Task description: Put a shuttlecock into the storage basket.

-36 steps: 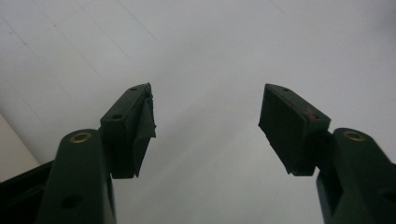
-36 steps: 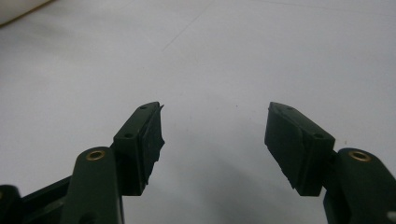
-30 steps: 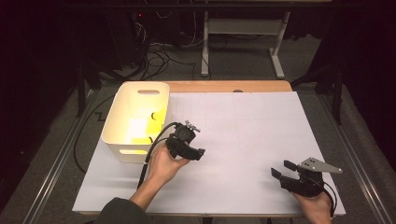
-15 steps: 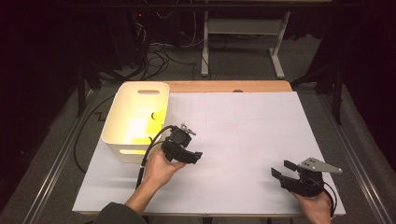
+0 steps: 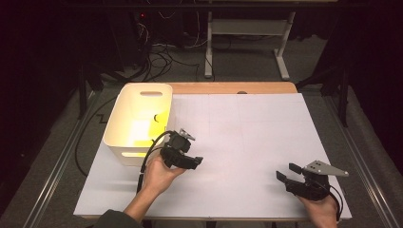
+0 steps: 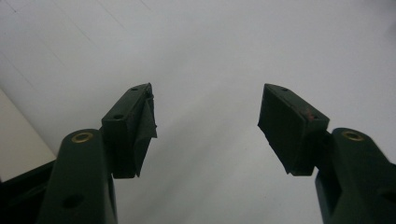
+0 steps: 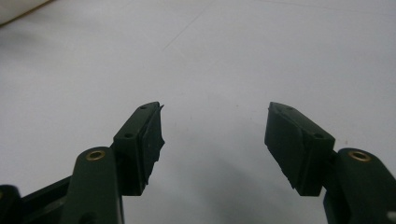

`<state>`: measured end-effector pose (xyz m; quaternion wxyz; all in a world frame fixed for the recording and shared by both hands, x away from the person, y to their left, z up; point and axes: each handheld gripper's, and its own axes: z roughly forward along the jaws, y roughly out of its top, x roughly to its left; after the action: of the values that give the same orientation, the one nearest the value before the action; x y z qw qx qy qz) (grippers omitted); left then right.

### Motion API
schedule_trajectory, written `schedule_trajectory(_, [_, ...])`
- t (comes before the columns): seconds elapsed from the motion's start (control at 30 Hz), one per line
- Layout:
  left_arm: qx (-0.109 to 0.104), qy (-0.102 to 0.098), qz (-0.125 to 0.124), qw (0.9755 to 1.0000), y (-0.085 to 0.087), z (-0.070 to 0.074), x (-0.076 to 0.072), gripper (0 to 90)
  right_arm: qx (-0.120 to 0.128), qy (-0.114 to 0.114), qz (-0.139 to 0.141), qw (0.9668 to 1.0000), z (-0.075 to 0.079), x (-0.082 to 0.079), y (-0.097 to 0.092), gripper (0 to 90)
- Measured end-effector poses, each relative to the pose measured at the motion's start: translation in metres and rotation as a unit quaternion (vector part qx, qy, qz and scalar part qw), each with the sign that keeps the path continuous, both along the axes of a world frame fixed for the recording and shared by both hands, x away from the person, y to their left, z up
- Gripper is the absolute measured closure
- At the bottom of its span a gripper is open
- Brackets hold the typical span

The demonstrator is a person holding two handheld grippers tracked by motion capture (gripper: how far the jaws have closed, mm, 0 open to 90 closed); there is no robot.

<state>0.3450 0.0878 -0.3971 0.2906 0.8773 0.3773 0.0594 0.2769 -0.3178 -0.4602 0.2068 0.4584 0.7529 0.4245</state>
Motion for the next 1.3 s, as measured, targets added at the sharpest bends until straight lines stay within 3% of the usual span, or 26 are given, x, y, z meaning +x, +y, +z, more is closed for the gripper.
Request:
schedule_trajectory(0.47, [-0.016, 0.001, 0.011, 0.9998, 0.009, -0.006, -0.008, 37.3, 0.0, -0.002, 0.0, 1.0, 0.0, 0.0, 0.0, 37.4])
schedule_trajectory(1.3, [-0.021, -0.005, 0.021, 0.9996, 0.028, -0.017, -0.025, 37.1, -0.001, -0.001, 0.0, 1.0, 0.0, 0.0, 0.001, 37.4])
